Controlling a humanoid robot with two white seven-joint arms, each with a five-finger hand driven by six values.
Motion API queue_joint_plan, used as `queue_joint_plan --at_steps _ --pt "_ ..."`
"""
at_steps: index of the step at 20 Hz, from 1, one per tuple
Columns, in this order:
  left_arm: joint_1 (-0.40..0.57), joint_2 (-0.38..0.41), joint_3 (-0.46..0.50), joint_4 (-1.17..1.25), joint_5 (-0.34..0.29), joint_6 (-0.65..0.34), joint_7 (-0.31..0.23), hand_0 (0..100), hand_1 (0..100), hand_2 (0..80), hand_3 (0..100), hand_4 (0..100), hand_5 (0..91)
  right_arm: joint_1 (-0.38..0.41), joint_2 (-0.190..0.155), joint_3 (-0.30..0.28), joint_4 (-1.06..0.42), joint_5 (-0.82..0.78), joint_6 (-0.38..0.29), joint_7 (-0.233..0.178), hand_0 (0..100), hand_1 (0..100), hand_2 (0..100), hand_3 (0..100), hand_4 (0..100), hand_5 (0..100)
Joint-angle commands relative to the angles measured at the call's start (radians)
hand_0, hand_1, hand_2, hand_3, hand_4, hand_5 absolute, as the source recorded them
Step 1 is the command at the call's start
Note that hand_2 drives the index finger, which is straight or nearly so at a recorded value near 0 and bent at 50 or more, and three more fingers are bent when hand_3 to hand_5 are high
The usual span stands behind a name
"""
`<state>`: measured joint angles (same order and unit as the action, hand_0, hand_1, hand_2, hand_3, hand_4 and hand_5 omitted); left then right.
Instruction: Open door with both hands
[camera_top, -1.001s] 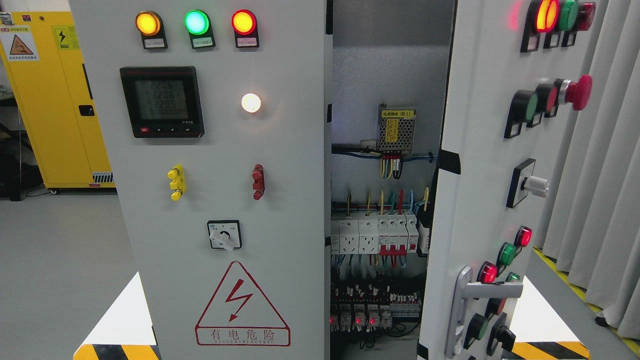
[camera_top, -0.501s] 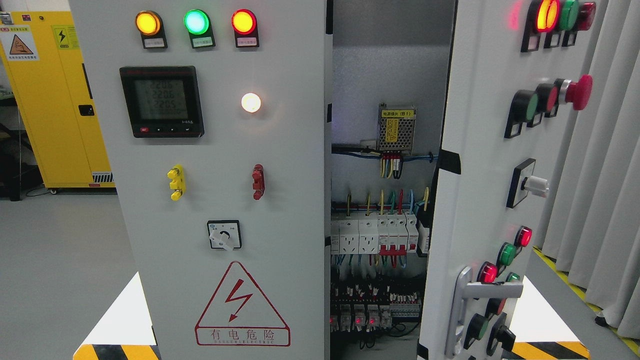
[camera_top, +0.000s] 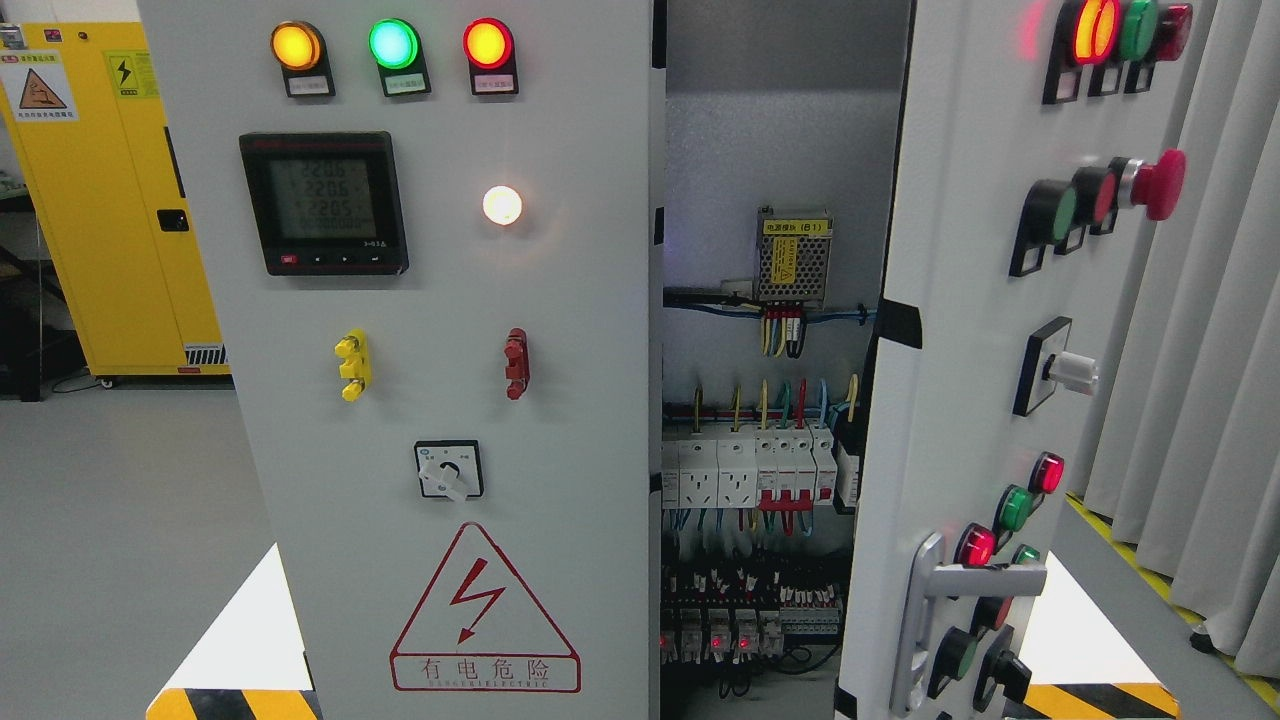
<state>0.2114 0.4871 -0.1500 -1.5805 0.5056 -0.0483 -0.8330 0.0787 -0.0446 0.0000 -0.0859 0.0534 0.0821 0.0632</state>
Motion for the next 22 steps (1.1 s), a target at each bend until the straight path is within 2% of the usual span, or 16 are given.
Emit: queue_joint_plan --at_steps 1,4,6,10,12,18,22 --pt "-0.055 0.145 -0.031 -0.348 0.018 0.001 -0.003 12 56 0.0 0 0 0.0 0.003 -0.003 -0.012 0.000 0.000 0.001 0.000 0 50 4 0 0 0" --pt "-0.148 0.140 -0.028 -0.380 0.027 0.091 0.002 12 56 0.0 0 0 0.0 0.012 -0.003 -0.012 0.002 -0.001 0.001 0.000 0 50 4 0 0 0" --pt "-0.236 0.142 -0.025 -0.380 0.105 0.166 0.002 12 56 0.0 0 0 0.0 0.012 -0.005 -0.014 0.000 0.000 0.001 0.000 0 50 4 0 0 0" --pt "-0.438 0.195 -0.026 -0.374 0.328 0.312 0.002 12 56 0.0 0 0 0.0 0.012 -0.004 -0.015 0.002 -0.001 0.001 0.000 0 50 4 0 0 0" --pt "-0.521 0.197 -0.028 -0.368 0.387 0.364 0.002 12 56 0.0 0 0 0.0 0.012 -0.003 -0.015 0.002 0.000 0.001 0.000 0 50 4 0 0 0" --pt "-0.722 0.157 -0.028 -0.308 0.490 0.551 0.002 12 56 0.0 0 0 0.0 0.012 -0.003 -0.015 0.002 -0.001 0.001 0.000 0 50 4 0 0 0" --pt "-0.811 0.128 -0.029 -0.291 0.496 0.594 0.002 12 56 0.0 0 0 0.0 0.012 -0.001 -0.015 0.003 0.000 0.001 0.000 0 50 4 0 0 0"
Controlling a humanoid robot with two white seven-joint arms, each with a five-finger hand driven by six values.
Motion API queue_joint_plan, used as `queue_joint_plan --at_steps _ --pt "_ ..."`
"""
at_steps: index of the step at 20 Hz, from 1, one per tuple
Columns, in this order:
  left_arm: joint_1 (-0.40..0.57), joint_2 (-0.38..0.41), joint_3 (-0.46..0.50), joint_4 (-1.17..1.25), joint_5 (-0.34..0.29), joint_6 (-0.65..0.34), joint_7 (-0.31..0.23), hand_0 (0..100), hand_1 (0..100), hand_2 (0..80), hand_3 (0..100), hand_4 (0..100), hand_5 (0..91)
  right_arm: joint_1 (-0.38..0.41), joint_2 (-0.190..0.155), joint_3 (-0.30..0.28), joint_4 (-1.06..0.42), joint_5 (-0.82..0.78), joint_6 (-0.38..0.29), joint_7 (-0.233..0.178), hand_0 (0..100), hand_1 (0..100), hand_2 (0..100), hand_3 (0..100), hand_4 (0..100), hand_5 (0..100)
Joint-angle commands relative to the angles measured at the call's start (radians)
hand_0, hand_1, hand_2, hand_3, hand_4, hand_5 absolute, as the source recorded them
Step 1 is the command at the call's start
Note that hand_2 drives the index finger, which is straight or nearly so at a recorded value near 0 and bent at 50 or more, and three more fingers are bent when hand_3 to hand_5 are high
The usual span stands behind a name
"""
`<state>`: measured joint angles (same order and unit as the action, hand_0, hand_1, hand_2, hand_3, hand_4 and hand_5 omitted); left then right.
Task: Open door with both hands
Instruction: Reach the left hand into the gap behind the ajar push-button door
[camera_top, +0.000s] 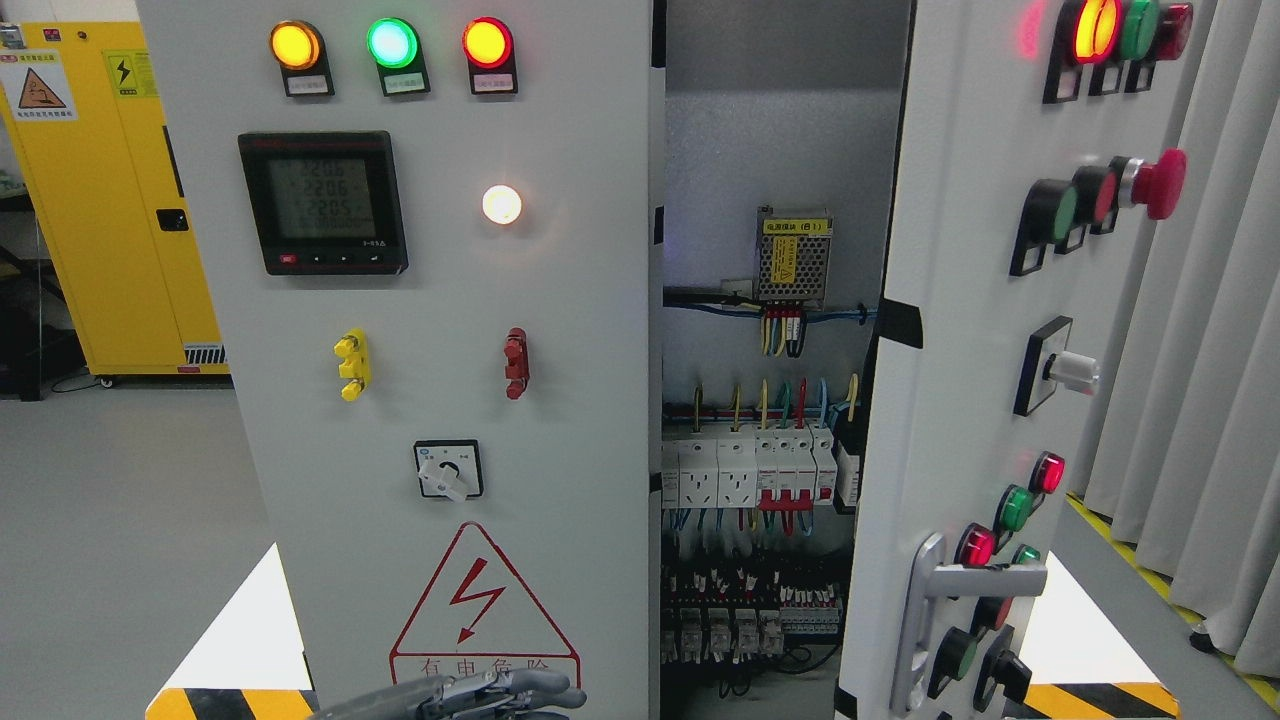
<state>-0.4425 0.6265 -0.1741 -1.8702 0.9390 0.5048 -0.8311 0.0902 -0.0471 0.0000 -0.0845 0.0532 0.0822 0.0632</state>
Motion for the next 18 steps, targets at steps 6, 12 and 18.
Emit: queue_joint_plan --at_steps 6,12,18 --pt "-0.314 -0.161 -0.036 0.135 0.063 0.127 0.001 12 56 0.0 0 0 0.0 0.000 0.003 -0.014 0.003 -0.001 0.001 0.000 0 50 4 0 0 0" --pt "-0.386 -0.257 -0.041 0.160 0.061 0.207 0.001 12 56 0.0 0 0 0.0 -0.003 0.003 -0.015 0.003 0.000 0.001 0.000 0 50 4 0 0 0" --pt "-0.496 -0.332 -0.064 0.270 0.064 0.212 0.019 12 56 0.0 0 0 0.0 -0.003 0.003 -0.014 0.003 -0.001 0.001 0.000 0 50 4 0 0 0"
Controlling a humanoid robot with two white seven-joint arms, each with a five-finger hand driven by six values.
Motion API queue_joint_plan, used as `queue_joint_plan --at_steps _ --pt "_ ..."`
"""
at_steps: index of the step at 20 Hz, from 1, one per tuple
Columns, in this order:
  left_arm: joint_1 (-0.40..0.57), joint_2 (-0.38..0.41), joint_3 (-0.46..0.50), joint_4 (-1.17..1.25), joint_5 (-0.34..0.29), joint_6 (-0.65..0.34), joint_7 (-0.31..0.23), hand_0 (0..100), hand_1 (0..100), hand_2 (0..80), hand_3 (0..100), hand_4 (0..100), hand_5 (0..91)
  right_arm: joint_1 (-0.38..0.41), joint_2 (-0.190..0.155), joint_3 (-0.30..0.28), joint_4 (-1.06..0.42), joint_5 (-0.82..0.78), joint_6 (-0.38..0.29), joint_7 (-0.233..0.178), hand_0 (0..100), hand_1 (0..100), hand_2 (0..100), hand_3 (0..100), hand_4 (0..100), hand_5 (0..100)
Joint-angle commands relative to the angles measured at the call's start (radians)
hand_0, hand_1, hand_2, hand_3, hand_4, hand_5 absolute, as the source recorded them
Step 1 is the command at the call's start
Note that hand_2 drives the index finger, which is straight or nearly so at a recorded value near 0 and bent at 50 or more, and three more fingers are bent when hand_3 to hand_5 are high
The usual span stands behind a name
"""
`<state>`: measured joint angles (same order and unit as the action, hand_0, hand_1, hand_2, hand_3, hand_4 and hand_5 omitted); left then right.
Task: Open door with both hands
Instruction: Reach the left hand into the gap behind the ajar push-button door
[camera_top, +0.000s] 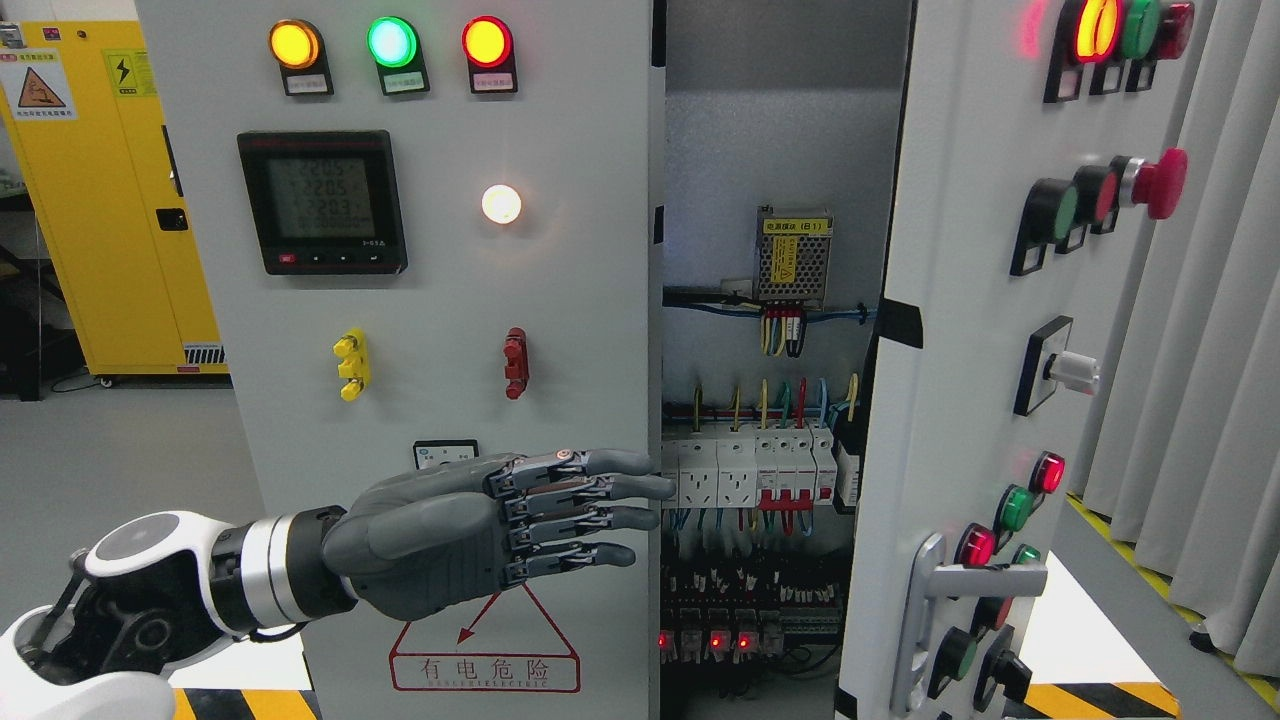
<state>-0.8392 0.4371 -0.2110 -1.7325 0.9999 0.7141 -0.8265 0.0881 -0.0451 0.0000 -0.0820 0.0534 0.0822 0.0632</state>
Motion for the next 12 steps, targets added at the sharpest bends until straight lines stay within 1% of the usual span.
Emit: queue_joint_plan --at_steps 1,3,7,10,12 --pt "-0.118 -0.162 -0.030 0.148 0.003 0.004 0.036 12 56 0.0 0 0 0.0 -0.001 0.001 -0.014 0.001 0.000 0.001 0.000 0 50 4 0 0 0" --pt "-0.141 -0.199 -0.054 0.163 0.002 0.005 0.056 12 56 0.0 0 0 0.0 -0.001 -0.001 -0.014 0.001 0.000 0.001 0.000 0 50 4 0 0 0" --pt "-0.169 -0.268 -0.082 0.177 0.000 0.010 0.058 12 56 0.0 0 0 0.0 -0.001 -0.001 -0.014 0.001 0.000 0.001 0.000 0 50 4 0 0 0" --pt "-0.192 -0.294 -0.117 0.179 -0.004 0.010 0.058 12 56 0.0 0 0 0.0 -0.001 -0.001 -0.014 0.001 0.000 0.001 0.000 0 50 4 0 0 0" --pt "-0.193 -0.310 -0.119 0.179 -0.006 0.010 0.058 12 56 0.0 0 0 0.0 -0.001 -0.001 -0.014 0.001 0.000 0.001 0.000 0 50 4 0 0 0"
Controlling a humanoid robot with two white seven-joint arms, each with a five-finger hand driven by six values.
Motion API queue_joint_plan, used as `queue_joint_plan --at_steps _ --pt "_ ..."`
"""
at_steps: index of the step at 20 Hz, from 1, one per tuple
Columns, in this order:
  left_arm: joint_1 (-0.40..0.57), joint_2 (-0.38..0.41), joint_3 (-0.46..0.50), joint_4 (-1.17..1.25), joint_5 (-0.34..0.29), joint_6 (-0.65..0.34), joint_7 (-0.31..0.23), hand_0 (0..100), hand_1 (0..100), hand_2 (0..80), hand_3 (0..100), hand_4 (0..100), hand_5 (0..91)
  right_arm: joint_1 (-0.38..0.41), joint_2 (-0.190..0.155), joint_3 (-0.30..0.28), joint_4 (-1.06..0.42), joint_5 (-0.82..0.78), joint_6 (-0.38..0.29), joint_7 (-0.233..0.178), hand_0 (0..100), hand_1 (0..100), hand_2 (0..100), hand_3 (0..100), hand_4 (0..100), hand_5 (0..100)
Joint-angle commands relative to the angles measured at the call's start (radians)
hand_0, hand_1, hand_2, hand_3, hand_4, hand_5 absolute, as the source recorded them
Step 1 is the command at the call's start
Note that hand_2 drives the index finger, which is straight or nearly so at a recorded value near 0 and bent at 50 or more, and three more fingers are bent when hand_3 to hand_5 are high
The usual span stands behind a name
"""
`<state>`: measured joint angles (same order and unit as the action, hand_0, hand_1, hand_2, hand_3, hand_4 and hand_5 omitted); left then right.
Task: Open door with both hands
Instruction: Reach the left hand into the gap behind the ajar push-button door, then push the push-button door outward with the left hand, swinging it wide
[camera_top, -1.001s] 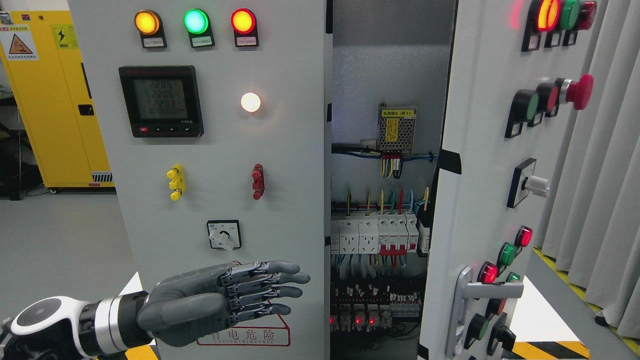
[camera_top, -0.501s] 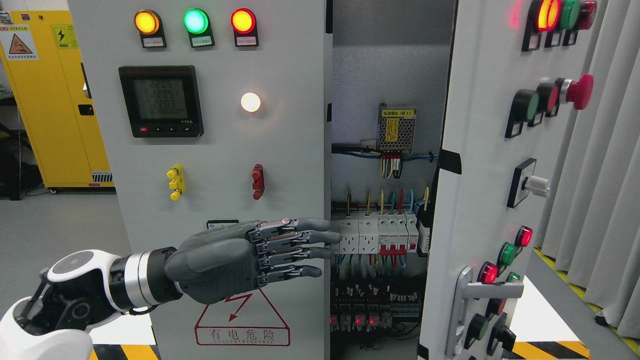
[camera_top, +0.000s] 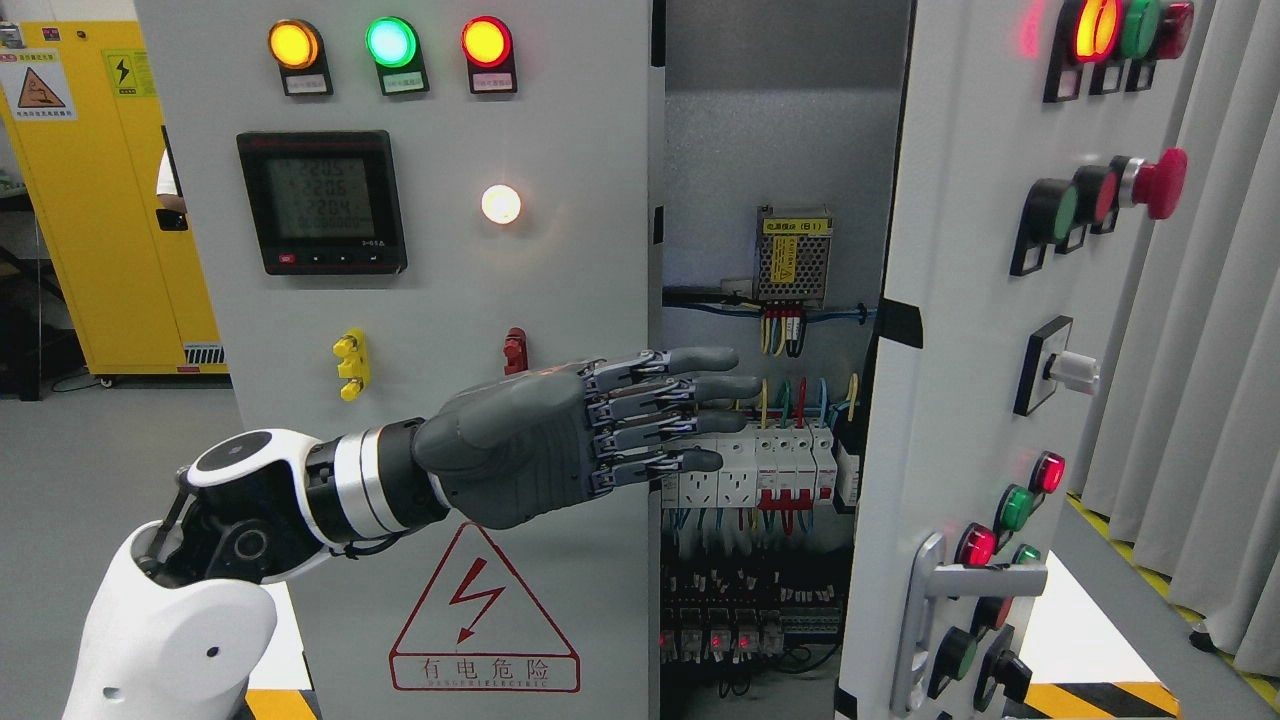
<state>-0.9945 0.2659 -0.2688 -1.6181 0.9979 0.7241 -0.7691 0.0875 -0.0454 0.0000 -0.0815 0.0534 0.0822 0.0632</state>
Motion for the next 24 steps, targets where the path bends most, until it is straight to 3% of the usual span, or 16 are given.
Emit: queue_joint_plan --at_steps 1,6,14,24 --pt "-0.038 -0.143 -0.067 0.066 -0.005 0.000 0.001 12 56 0.0 0 0 0.0 0.000 -0.001 -0.014 0.000 -0.001 0.001 0.000 0 50 4 0 0 0" --pt "-0.067 -0.154 -0.101 0.107 -0.007 -0.002 0.001 12 56 0.0 0 0 0.0 0.000 -0.001 -0.014 0.000 0.000 0.001 0.000 0 50 4 0 0 0" --pt "-0.122 -0.290 -0.112 0.233 -0.073 -0.005 0.002 12 56 0.0 0 0 0.0 0.000 -0.001 -0.014 -0.001 -0.001 0.001 0.000 0 50 4 0 0 0" --pt "-0.124 -0.335 -0.136 0.231 -0.074 -0.005 0.002 12 56 0.0 0 0 0.0 0.000 -0.001 -0.014 -0.001 0.000 0.001 0.000 0 50 4 0 0 0"
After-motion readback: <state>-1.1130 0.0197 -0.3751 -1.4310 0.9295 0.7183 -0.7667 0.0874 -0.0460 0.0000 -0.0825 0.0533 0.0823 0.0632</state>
